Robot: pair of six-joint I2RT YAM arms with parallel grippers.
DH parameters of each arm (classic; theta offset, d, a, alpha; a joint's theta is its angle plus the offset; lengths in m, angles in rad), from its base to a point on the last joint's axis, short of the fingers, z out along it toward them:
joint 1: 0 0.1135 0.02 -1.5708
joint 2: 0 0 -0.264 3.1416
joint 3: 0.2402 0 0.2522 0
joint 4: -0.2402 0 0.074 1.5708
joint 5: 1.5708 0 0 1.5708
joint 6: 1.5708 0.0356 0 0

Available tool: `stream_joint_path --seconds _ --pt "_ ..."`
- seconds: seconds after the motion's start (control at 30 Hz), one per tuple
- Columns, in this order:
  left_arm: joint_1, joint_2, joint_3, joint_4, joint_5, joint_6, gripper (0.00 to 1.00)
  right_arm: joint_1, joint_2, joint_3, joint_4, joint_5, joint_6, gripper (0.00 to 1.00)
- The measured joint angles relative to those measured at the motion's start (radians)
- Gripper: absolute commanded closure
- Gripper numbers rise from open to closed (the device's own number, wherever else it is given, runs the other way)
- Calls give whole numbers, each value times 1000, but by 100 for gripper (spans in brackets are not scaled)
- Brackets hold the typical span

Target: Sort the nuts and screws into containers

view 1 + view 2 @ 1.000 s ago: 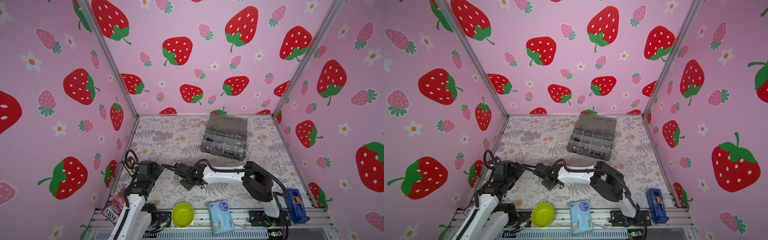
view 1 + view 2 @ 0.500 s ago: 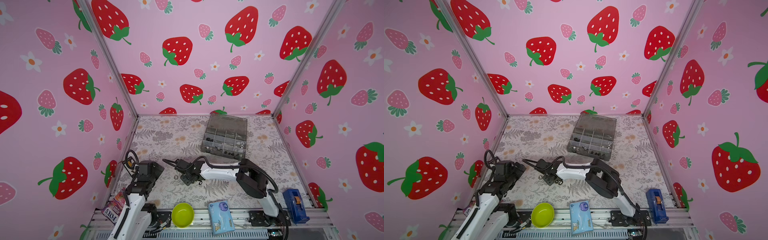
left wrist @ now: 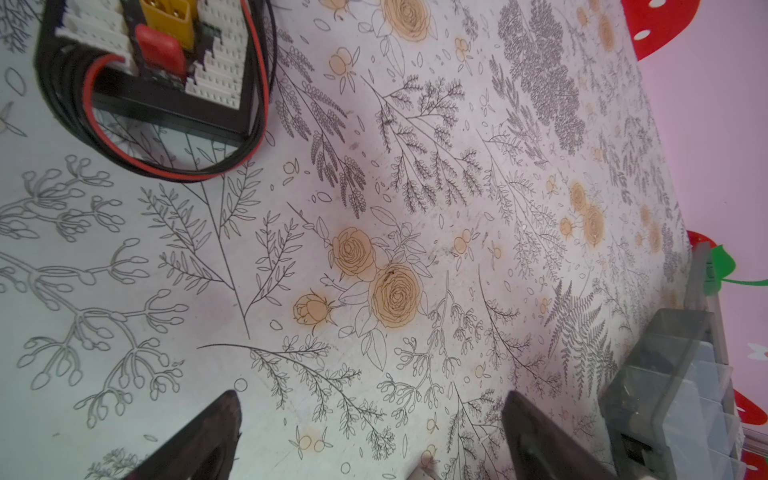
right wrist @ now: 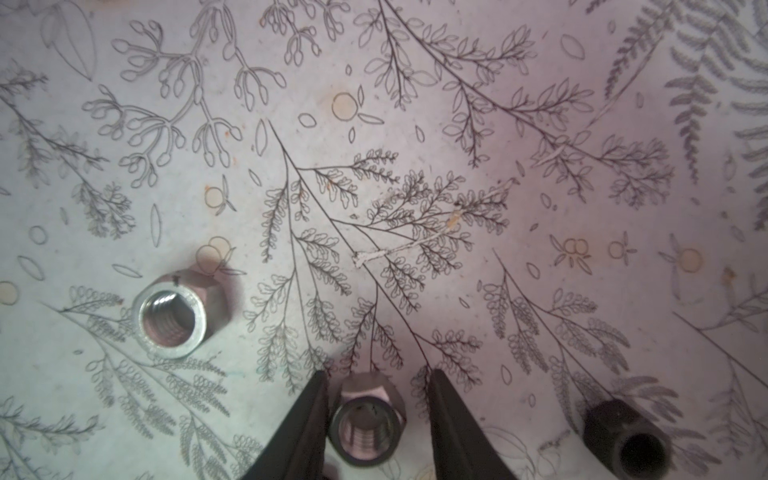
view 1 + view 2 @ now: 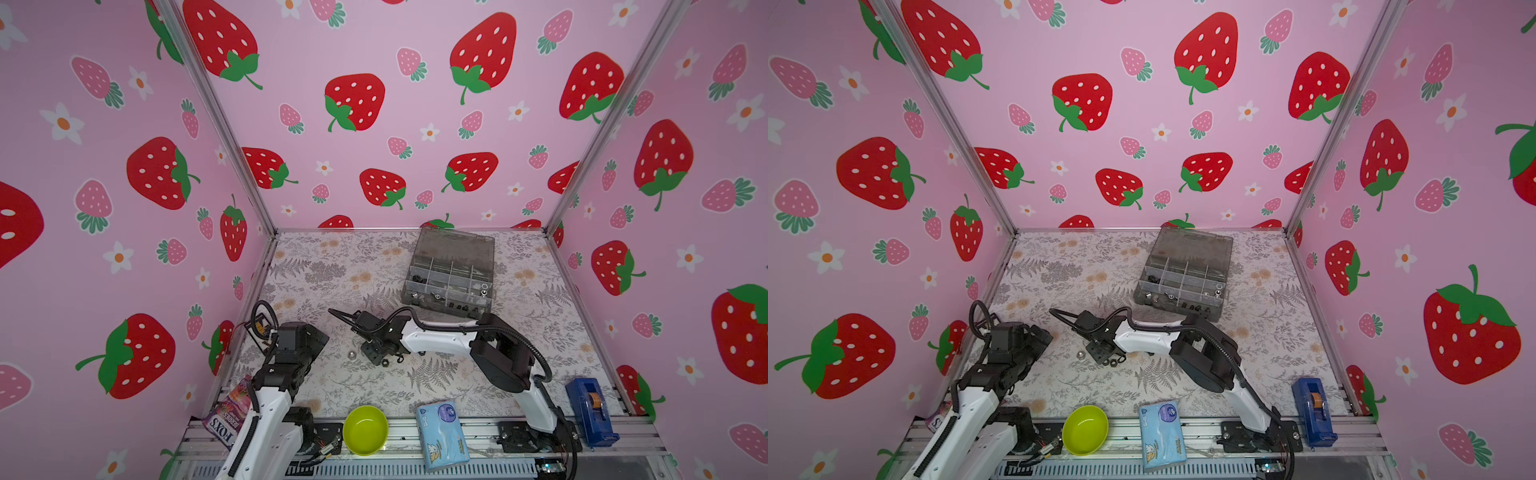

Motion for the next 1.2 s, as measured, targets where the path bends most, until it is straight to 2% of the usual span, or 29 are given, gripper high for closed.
stream_joint_path --seconds 1.0,1.2 --pt "0 11 -1 3 15 -7 1 -3 -23 -45 4 5 38 62" --pt "0 13 -1 10 18 -7 1 -2 -32 -59 3 5 42 68"
